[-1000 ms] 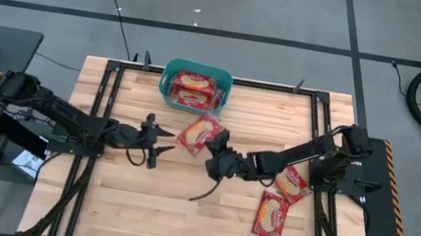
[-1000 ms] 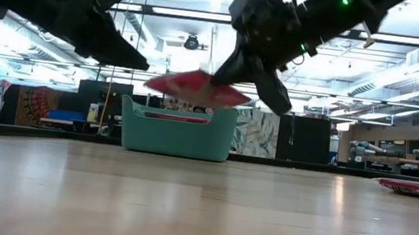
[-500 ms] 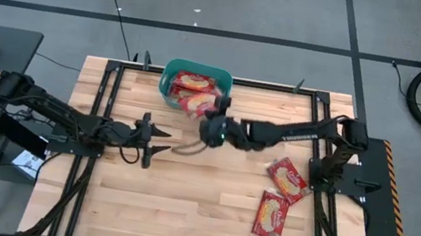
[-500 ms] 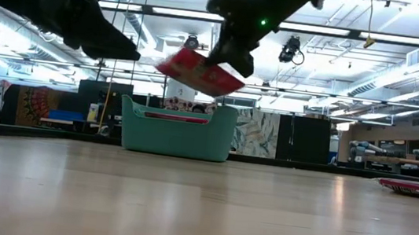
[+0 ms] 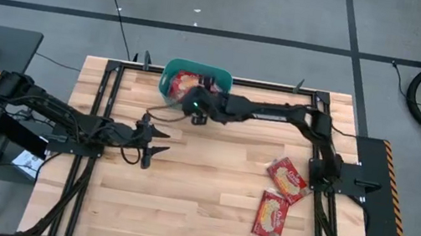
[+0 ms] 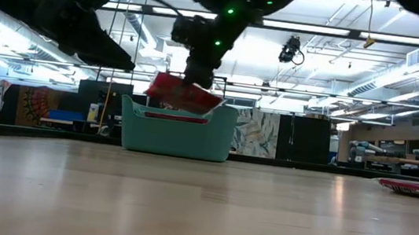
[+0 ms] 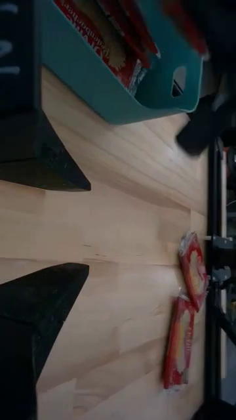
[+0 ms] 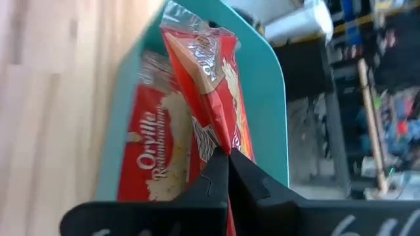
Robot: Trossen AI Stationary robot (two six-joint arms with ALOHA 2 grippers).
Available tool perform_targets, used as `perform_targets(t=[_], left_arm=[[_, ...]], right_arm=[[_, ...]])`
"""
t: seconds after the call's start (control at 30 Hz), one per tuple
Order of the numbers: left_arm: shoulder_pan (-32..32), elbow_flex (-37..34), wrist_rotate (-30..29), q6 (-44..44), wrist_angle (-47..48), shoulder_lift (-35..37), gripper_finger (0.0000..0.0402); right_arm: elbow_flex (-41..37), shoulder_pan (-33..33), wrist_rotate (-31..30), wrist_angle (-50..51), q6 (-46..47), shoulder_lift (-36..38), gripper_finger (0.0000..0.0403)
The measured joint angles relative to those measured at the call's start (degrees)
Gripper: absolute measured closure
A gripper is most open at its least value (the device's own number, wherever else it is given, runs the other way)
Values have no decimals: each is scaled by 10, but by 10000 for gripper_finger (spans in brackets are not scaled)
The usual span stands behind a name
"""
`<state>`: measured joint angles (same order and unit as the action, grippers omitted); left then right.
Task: Sort popcorn bags into baskets
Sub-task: Put the red popcorn bag into the green bin
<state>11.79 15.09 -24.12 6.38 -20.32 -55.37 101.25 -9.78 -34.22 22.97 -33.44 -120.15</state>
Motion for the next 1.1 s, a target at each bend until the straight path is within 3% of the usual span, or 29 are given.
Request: perform_targets(t=[0.27, 0.5, 0.9, 1.1], left_arm=[[0, 0, -1, 0, 11, 0, 208], [0, 0, -2, -1, 19, 0, 208], [0, 0, -3, -1, 18, 0, 208], [0, 0, -3, -15, 18, 0, 208]], right_arm=[[146, -39, 14, 71, 61, -96, 399], [179, -52, 33, 80, 76, -133, 387], [180, -70, 68, 110, 140, -112, 256], [179, -66, 78, 136, 145, -63, 221]])
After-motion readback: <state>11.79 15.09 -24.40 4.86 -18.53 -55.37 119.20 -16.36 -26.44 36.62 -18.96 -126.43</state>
